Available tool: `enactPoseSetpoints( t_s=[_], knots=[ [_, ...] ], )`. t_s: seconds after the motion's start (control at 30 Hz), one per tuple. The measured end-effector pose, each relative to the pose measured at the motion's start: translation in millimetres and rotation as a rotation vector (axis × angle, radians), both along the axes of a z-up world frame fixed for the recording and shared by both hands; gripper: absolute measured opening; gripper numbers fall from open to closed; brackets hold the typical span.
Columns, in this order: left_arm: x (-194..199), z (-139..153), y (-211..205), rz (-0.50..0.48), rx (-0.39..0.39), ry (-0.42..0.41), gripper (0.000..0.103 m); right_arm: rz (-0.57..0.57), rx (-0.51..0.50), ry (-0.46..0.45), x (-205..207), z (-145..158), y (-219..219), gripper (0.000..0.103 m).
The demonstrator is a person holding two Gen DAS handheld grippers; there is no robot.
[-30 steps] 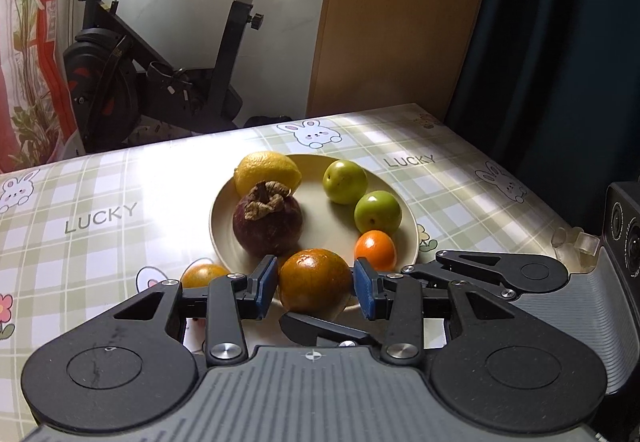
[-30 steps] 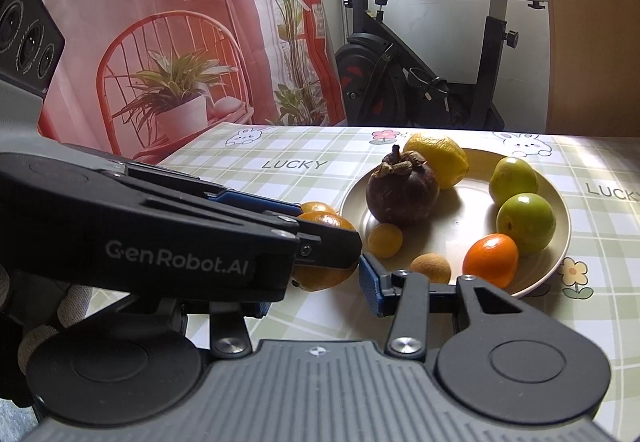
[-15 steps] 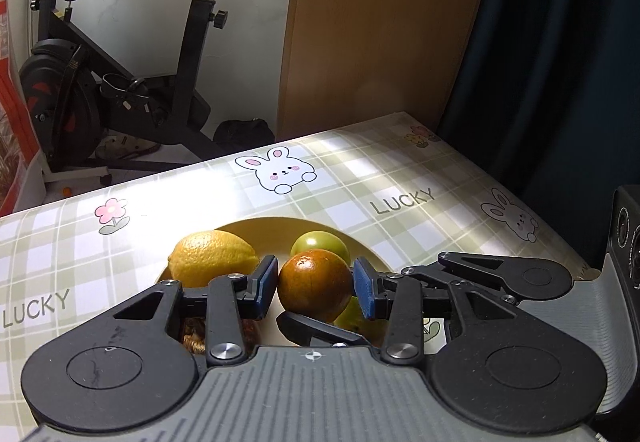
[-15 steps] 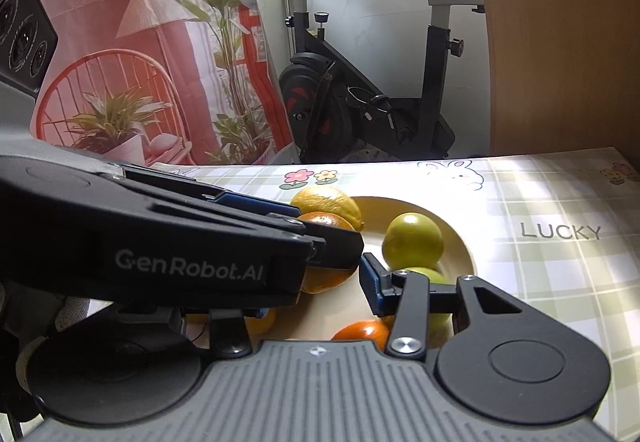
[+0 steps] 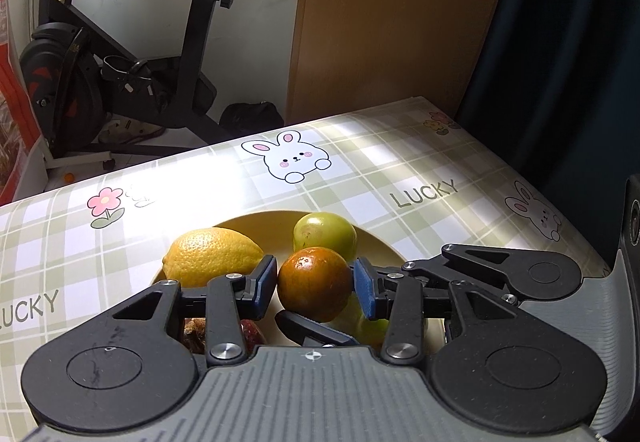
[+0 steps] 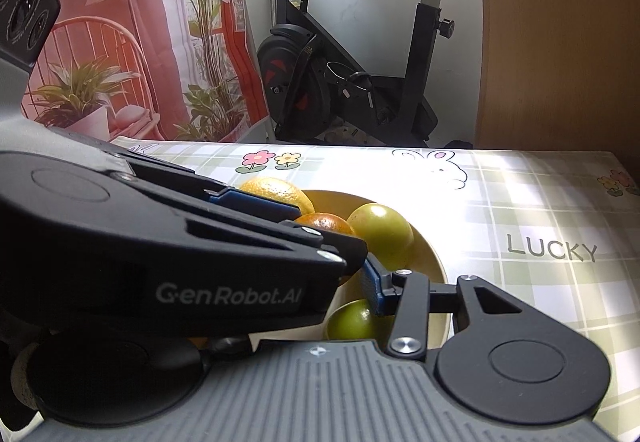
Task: Organize fruits
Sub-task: 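Open the left gripper to release the orange on the plate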
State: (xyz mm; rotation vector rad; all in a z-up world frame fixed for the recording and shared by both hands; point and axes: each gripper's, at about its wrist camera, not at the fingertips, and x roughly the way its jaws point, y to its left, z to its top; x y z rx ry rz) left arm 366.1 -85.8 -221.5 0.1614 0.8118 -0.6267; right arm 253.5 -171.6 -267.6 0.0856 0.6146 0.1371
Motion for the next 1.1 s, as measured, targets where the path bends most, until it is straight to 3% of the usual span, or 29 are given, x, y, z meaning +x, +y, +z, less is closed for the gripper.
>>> enactPoseSetpoints(
  t_s=[0.17,0.63,1.1],
  knots=[
    [0.5,-0.3,0.5,0.011,-0.013,0.024,0.046,-0.009,-0.012,0.008,2.4,0.4,2.8,0.047],
    [-17.7,22.1,23.4,0.034,-0.068,-0.007,0.048,-0.04,0.018,-0.022,-19.1,15.9,2.6,0.049],
    [-68.6,48.4,88.4,0.183,-0.084,-0.058,0.048,-0.065,0.098,-0.078,-56.3,35.5,20.8,0.049]
  ],
)
